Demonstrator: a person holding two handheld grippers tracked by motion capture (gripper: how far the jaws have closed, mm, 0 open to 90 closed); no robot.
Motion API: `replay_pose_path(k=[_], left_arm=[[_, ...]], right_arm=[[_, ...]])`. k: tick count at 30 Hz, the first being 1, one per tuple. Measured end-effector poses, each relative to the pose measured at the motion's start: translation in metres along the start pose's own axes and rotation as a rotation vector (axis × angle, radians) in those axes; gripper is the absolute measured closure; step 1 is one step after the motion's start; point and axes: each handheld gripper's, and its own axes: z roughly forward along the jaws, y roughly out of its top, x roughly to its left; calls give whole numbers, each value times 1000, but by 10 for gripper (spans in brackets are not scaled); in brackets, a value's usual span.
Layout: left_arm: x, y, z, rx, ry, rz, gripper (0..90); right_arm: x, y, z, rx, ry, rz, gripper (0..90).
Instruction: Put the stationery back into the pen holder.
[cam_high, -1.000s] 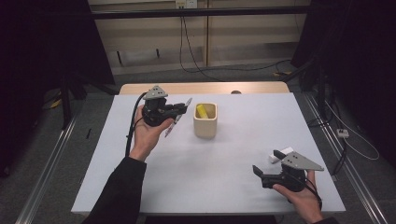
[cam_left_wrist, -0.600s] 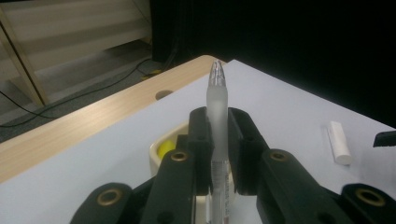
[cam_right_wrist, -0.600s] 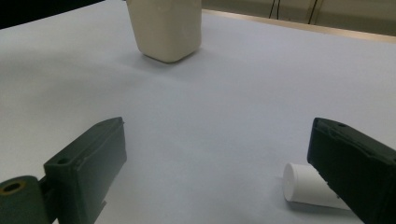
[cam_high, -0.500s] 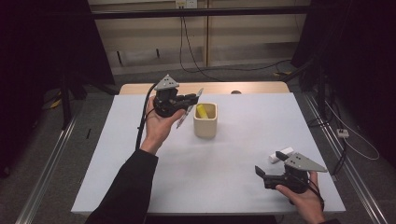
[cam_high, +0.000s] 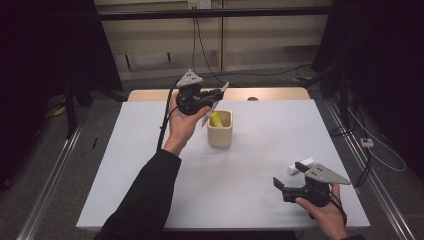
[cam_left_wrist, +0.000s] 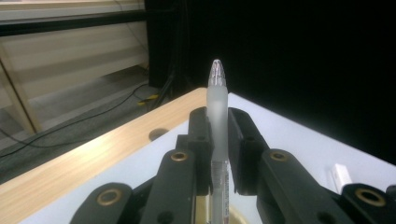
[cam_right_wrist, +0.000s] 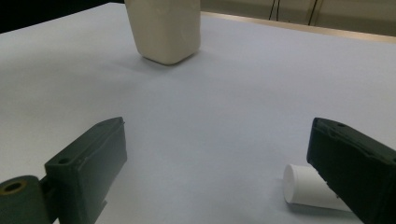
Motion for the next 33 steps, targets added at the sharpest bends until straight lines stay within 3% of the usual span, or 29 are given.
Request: replay_pose_path(k=[4, 9, 13, 19, 24, 33], left_arm=[[-3, 0, 14, 30, -3, -3, 807], [1, -4, 28, 32, 2, -15, 808], [5, -5, 33, 32, 6, -30, 808], [9, -8, 40, 26, 27, -7, 807], [14, -14, 48, 34, 25, -13, 807], [7, -24, 57, 45, 0, -15, 807]], right_arm=[[0, 0, -1, -2, 3, -3, 46], [0, 0, -1, -2, 6, 1, 46], [0, 0, -1, 1, 6, 5, 45], [0, 0, -1, -1, 5, 2, 45], [-1, 0, -1, 0, 7, 6, 45], [0, -1, -1, 1, 5, 3, 45]])
